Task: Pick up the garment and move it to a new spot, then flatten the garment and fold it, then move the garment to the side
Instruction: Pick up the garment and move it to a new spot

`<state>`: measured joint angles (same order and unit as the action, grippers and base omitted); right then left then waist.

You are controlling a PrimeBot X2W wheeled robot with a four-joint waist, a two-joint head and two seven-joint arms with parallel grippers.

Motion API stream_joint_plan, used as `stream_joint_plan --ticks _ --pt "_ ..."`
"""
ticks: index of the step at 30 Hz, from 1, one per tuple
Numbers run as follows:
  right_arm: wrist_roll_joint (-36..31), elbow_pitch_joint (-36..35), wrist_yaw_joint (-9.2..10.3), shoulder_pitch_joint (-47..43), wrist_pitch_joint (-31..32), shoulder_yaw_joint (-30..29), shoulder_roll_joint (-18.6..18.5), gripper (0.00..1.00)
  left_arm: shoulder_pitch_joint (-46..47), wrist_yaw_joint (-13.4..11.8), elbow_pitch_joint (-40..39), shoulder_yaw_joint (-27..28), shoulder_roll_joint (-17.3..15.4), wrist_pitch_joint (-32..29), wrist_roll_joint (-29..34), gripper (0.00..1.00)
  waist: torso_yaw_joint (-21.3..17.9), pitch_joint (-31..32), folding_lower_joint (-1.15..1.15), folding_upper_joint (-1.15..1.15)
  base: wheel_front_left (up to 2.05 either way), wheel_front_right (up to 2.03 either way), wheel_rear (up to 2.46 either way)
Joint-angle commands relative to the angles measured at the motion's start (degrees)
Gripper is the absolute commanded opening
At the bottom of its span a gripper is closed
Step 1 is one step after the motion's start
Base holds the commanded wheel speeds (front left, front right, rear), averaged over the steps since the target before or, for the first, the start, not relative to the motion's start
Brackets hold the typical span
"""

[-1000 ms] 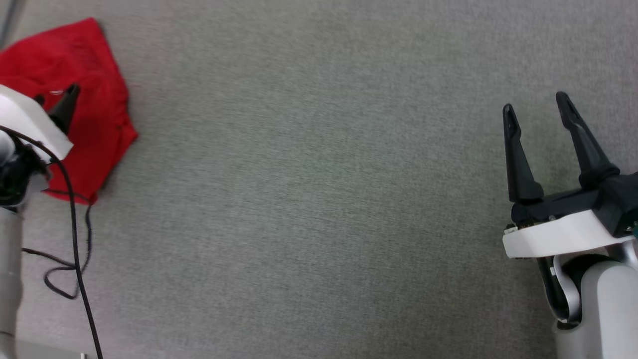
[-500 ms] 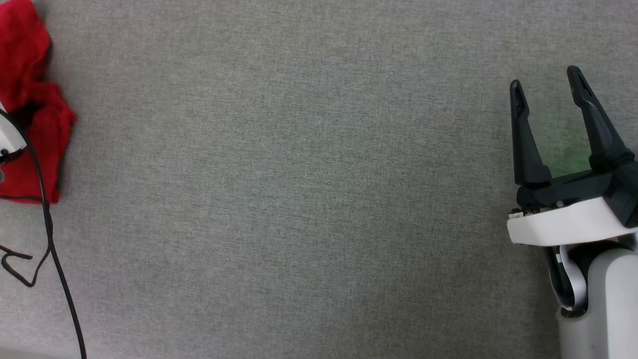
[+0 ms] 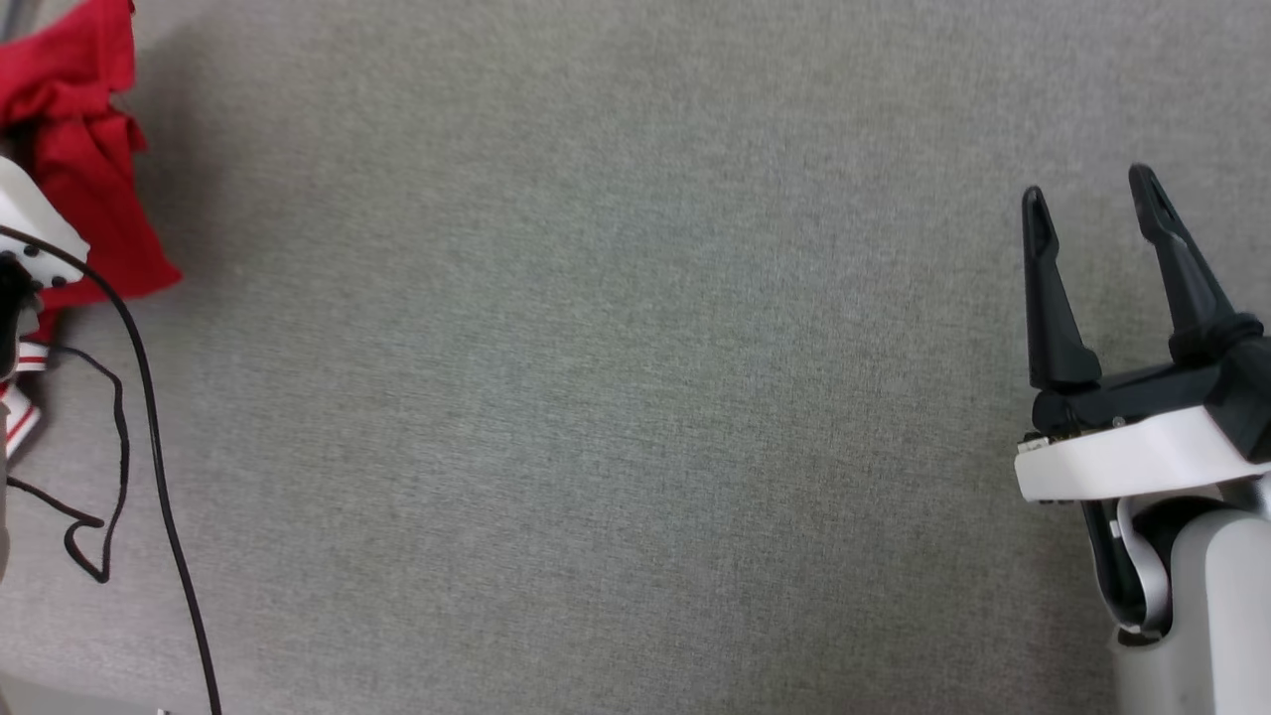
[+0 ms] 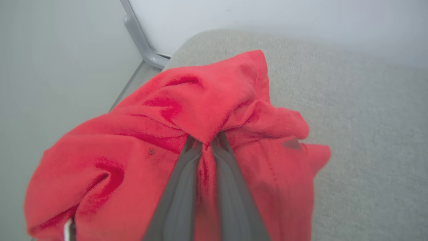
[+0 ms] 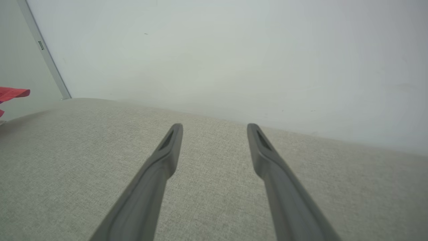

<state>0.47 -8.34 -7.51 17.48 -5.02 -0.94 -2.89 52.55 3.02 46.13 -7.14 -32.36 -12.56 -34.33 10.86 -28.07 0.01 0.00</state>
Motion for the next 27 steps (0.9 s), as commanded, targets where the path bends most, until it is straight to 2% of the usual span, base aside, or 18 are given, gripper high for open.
stream_joint_plan --ticks 1,6,13,20,27 --pt "0.8 0.6 0.04 -1.2 -0.6 -0.4 0.0 1.0 0.0 -0.1 -0.9 -0.1 0.3 4.5 1.2 0.0 0.9 3.8 -0.01 0.0 0.0 0.0 0.0" --pt "3.4 2.2 0.04 -3.6 -1.4 -1.6 0.0 1.0 -0.9 -0.4 -3.1 -1.3 2.5 13.3 3.1 0.0 0.9 8.7 -0.01 0.0 0.0 0.0 0.0" --pt "5.9 4.0 0.04 -7.1 -2.2 -2.5 0.0 1.0 -2.8 -0.3 -7.5 -4.1 6.6 19.4 4.9 0.0 -1.0 14.9 -0.01 0.0 0.0 0.0 0.0" --pt "6.7 4.7 0.04 -10.0 -2.0 -2.6 0.0 1.0 -5.8 0.3 -12.8 -7.7 10.4 19.4 5.5 0.0 -4.3 19.6 -0.01 0.0 0.0 0.0 0.0" --pt "7.7 4.7 0.03 -12.0 -1.8 -2.7 0.0 1.0 -11.3 1.4 -21.1 -12.5 14.7 14.4 4.0 0.0 -10.8 22.1 -0.01 0.0 0.0 0.0 0.0"
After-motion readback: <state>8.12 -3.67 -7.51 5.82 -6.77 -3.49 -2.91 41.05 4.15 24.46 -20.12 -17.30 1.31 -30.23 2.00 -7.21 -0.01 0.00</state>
